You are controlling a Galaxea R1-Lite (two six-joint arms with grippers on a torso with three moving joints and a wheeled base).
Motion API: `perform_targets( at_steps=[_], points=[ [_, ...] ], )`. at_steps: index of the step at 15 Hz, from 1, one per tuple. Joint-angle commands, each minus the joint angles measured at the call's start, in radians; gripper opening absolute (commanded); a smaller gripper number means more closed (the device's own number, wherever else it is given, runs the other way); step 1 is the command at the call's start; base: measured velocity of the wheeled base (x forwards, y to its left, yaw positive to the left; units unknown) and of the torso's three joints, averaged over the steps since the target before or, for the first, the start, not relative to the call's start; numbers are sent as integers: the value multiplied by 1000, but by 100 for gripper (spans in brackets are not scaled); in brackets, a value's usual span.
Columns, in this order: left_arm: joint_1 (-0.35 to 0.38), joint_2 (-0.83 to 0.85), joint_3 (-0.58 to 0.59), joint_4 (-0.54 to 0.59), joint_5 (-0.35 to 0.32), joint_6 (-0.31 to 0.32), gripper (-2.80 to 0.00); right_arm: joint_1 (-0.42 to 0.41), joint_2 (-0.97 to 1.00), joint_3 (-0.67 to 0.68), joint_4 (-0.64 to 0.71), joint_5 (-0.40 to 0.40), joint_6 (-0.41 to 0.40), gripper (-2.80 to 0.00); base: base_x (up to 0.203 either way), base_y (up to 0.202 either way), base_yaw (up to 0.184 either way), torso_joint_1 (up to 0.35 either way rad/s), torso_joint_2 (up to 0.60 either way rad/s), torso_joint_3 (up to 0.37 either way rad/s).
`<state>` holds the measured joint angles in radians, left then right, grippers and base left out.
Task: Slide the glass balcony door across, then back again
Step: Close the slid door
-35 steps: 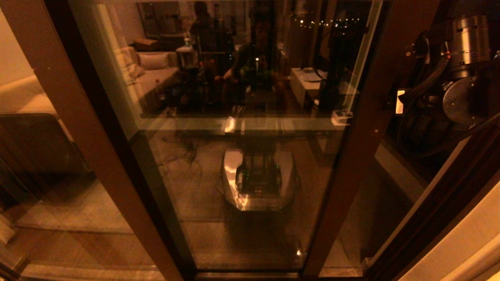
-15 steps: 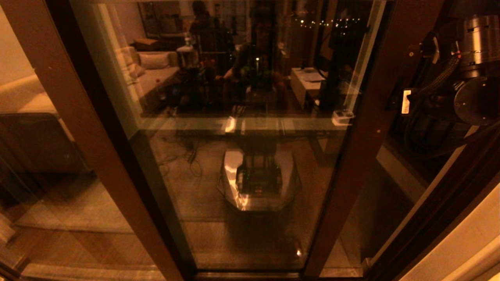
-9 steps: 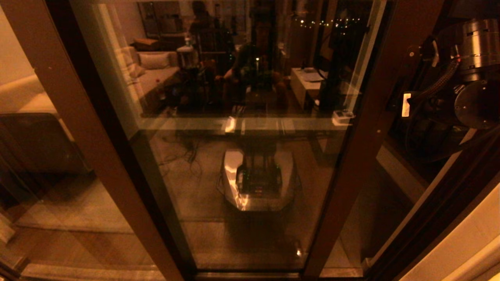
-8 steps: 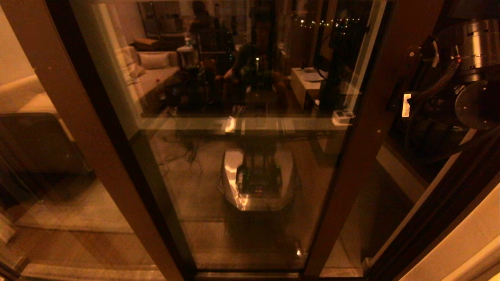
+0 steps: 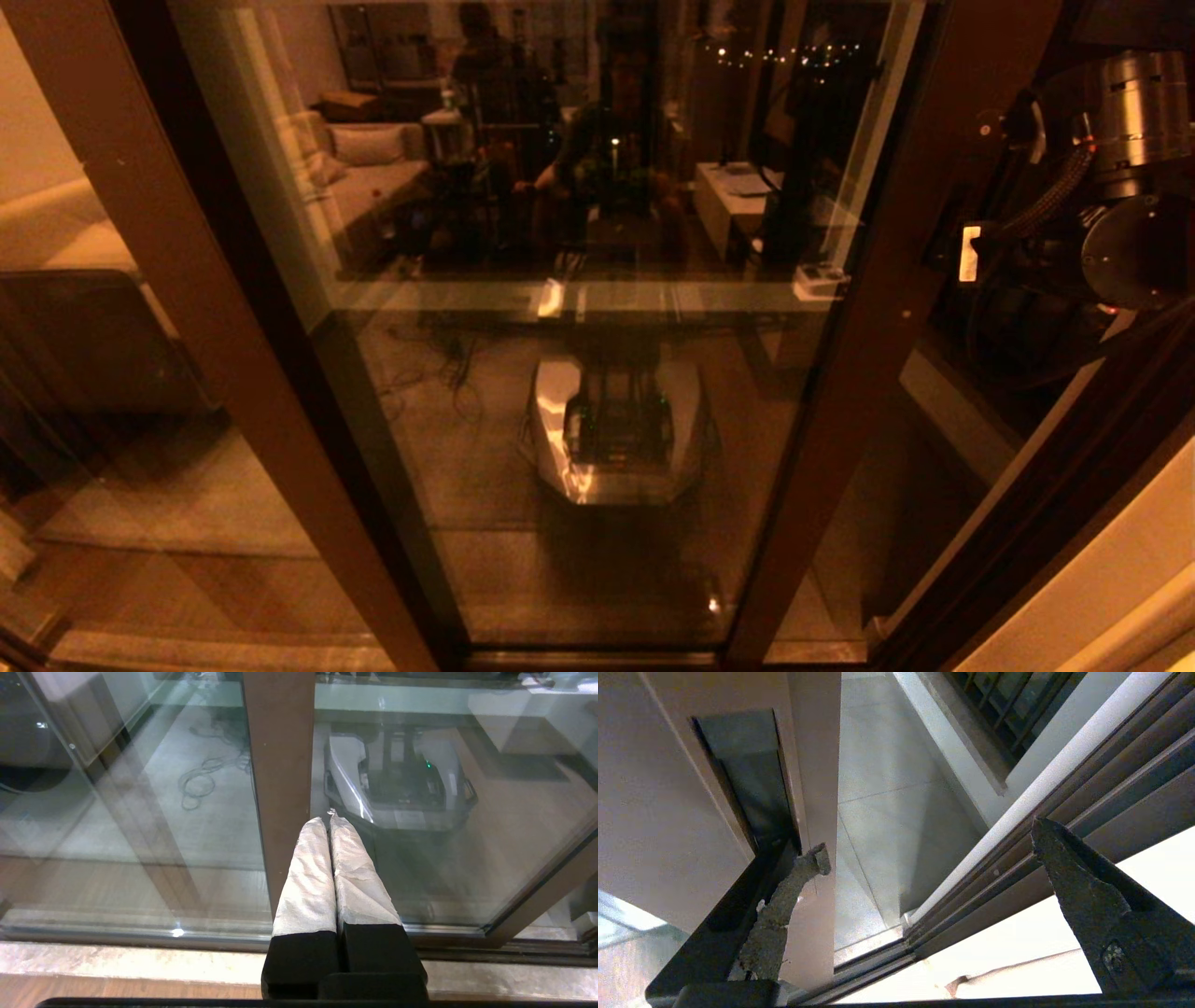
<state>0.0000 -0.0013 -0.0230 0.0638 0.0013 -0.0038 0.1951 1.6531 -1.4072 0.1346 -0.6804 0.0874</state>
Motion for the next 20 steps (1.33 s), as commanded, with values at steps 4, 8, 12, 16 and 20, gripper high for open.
perform_targets(
  at_steps=[4, 8, 12, 16, 20],
  points=[
    [0, 0, 0, 1, 0, -1, -280, -20, 16, -6, -9, -5, -5, 0, 0, 0, 0, 0, 0, 0],
    [0, 0, 0, 1, 0, -1, -280, -32, 13, 1, -9, -5, -14, 0, 0, 0, 0, 0, 0, 0],
    [0, 0, 0, 1, 0, -1, -280, -60, 22, -2, -9, 29, -13, 0, 0, 0, 0, 0, 0, 0],
    [0, 0, 0, 1, 0, -1, -280, -79, 31, -6, -10, 38, -12, 0, 0, 0, 0, 0, 0, 0],
    [0, 0, 0, 1, 0, -1, -280, -82, 21, -1, -9, 38, -12, 0, 0, 0, 0, 0, 0, 0]
  ],
)
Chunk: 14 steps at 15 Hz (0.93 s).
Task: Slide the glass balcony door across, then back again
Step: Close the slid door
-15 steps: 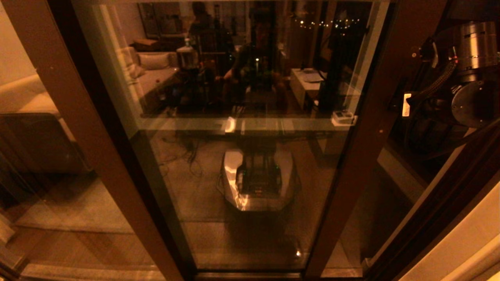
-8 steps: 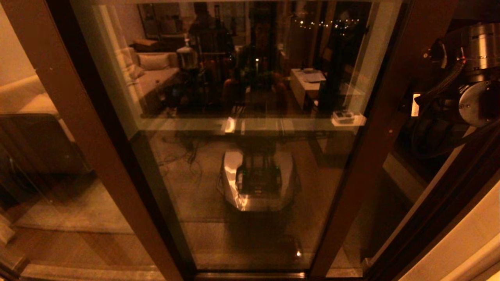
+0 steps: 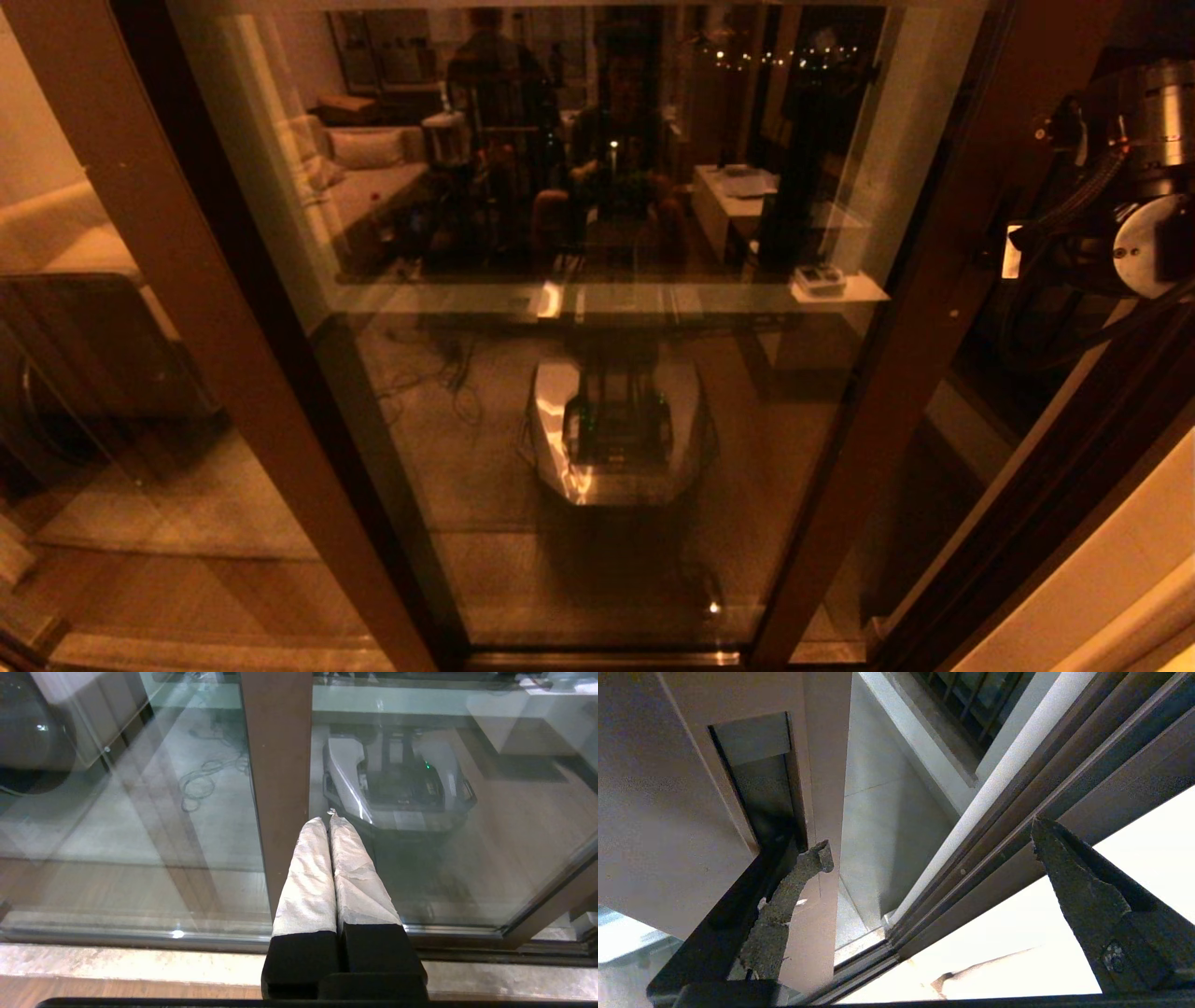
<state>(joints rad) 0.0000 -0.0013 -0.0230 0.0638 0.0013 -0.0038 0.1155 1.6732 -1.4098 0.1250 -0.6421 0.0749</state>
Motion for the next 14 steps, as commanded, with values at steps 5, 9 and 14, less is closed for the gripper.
perform_targets(
  at_steps=[5, 9, 14],
  points=[
    [0, 0, 0, 1, 0, -1, -280, -27, 1, -1, 0, 19, -1, 0, 0, 0, 0, 0, 0, 0],
    [0, 0, 0, 1, 0, -1, -280, -28, -3, 3, 1, 22, -1, 0, 0, 0, 0, 0, 0, 0],
    [0, 0, 0, 1, 0, -1, -280, -28, -8, 5, 1, 25, -3, 0, 0, 0, 0, 0, 0, 0]
  ],
)
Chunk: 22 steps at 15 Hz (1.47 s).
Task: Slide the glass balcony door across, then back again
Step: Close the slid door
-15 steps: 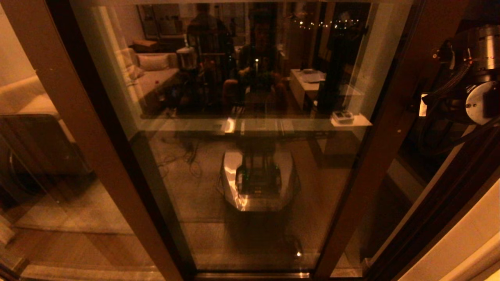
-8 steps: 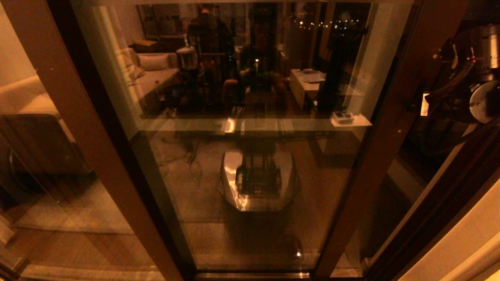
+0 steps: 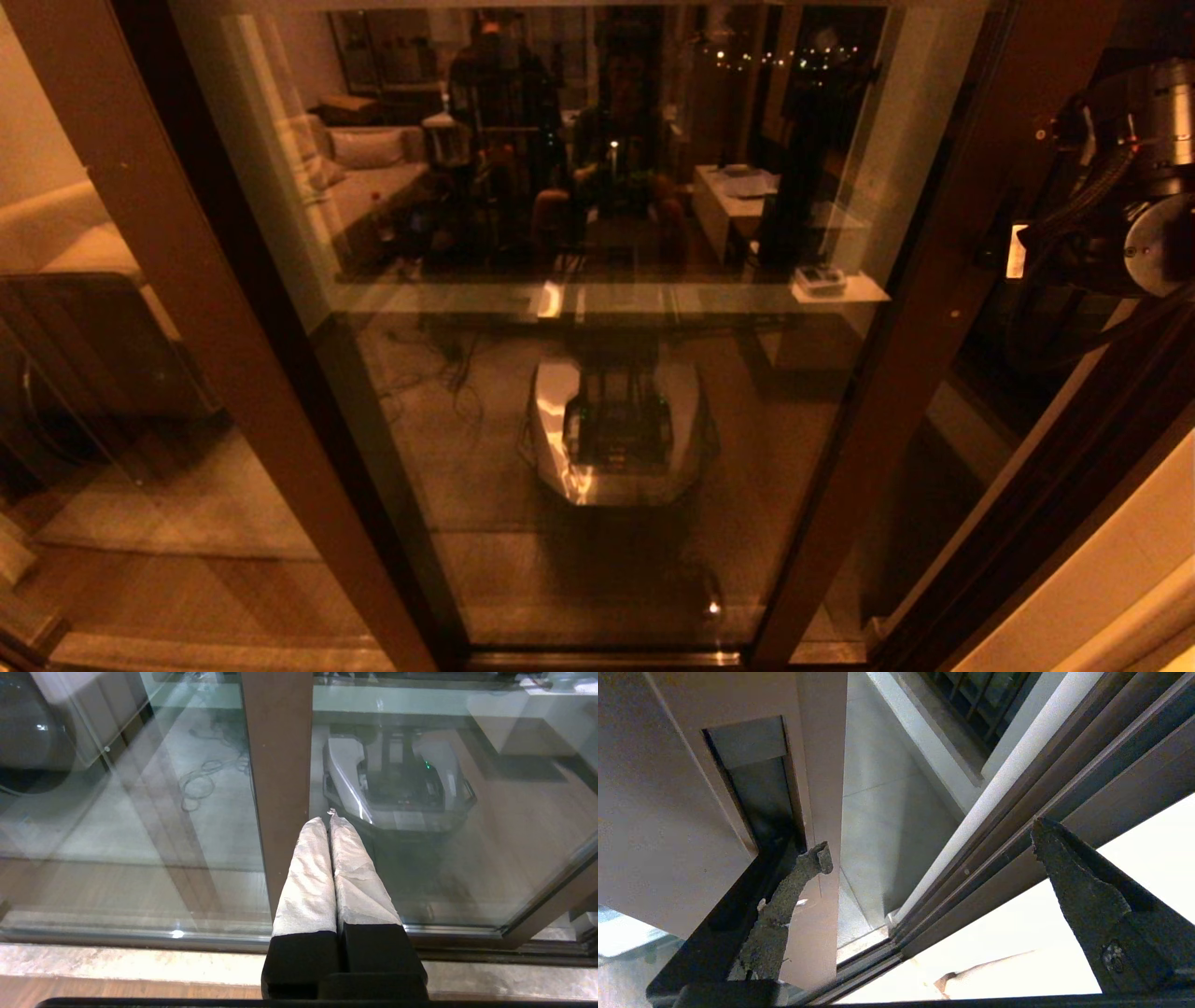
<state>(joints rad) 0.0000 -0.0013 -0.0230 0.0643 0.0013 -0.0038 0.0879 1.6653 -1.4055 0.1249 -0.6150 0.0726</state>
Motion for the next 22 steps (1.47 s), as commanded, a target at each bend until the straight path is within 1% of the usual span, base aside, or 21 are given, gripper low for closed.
perform_targets(
  at_steps=[1, 6, 8, 19, 22],
  points=[
    [0, 0, 0, 0, 0, -1, -280, -3, -3, 0, 1, 12, 0, 0, 0, 0, 0, 0, 0, 0],
    [0, 0, 0, 0, 0, -1, -280, -8, -12, 3, 1, 26, -6, 0, 0, 0, 0, 0, 0, 0],
    [0, 0, 0, 0, 0, -1, -280, -8, -29, 13, 1, 61, -14, 0, 0, 0, 0, 0, 0, 0],
    [0, 0, 0, 0, 0, -1, -280, -19, -19, 10, -1, 63, -17, 0, 0, 0, 0, 0, 0, 0],
    [0, 0, 0, 0, 0, -1, -280, -34, -11, 8, -1, 63, -28, 0, 0, 0, 0, 0, 0, 0]
  ],
)
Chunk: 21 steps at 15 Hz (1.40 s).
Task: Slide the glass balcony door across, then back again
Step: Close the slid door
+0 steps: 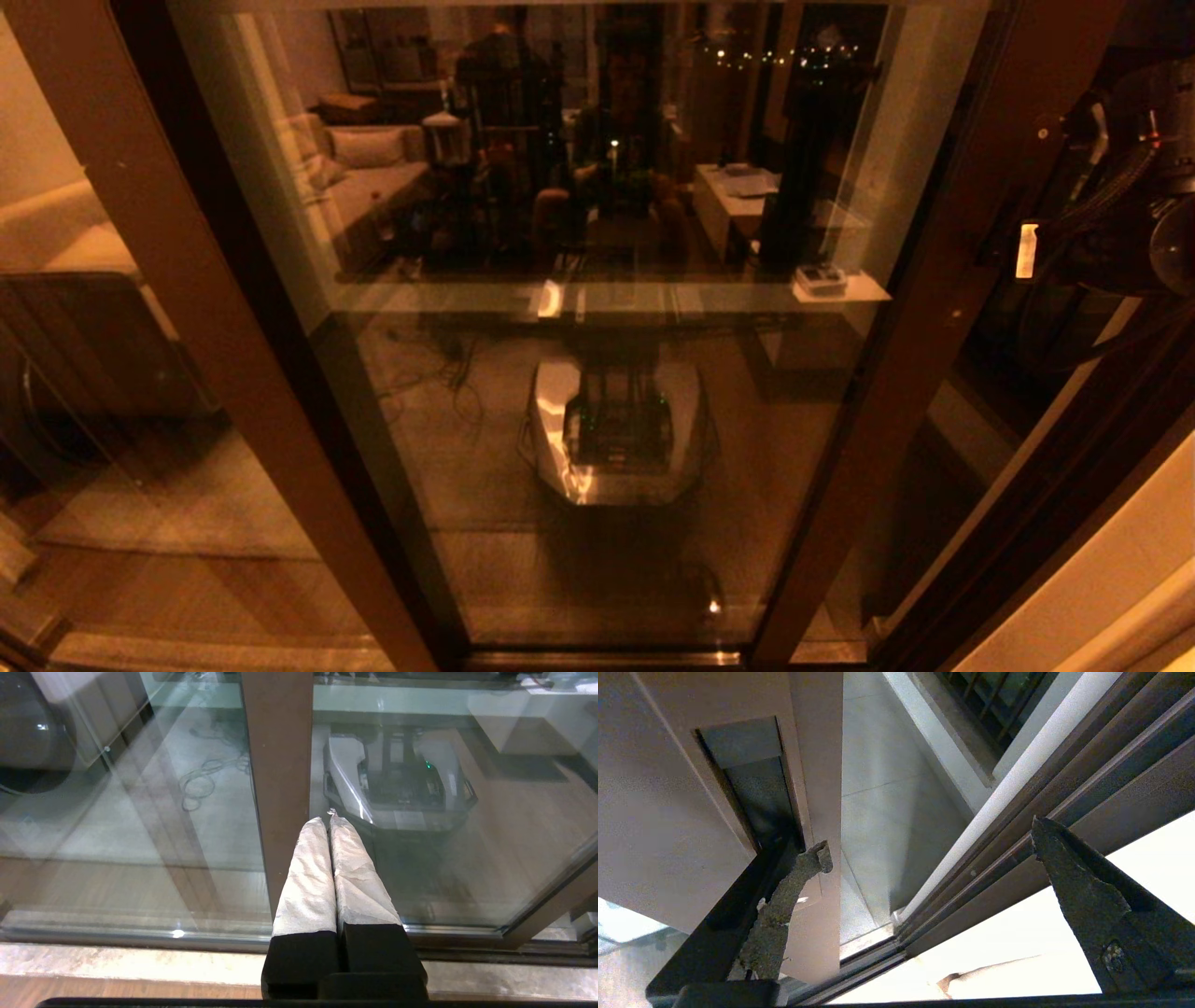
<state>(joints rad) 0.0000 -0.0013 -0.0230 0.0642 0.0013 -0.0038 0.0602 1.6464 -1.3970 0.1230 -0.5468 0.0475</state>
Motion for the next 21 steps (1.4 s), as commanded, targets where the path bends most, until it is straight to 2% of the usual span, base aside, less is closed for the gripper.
perform_targets(
  at_steps=[1, 21],
  points=[
    [0, 0, 0, 0, 0, -1, -280, -12, 10, 0, -8, -5, -6, 0, 0, 0, 0, 0, 0, 0],
    [0, 0, 0, 0, 0, -1, -280, -52, 1, 3, -14, -4, -28, 0, 0, 0, 0, 0, 0, 0]
  ],
)
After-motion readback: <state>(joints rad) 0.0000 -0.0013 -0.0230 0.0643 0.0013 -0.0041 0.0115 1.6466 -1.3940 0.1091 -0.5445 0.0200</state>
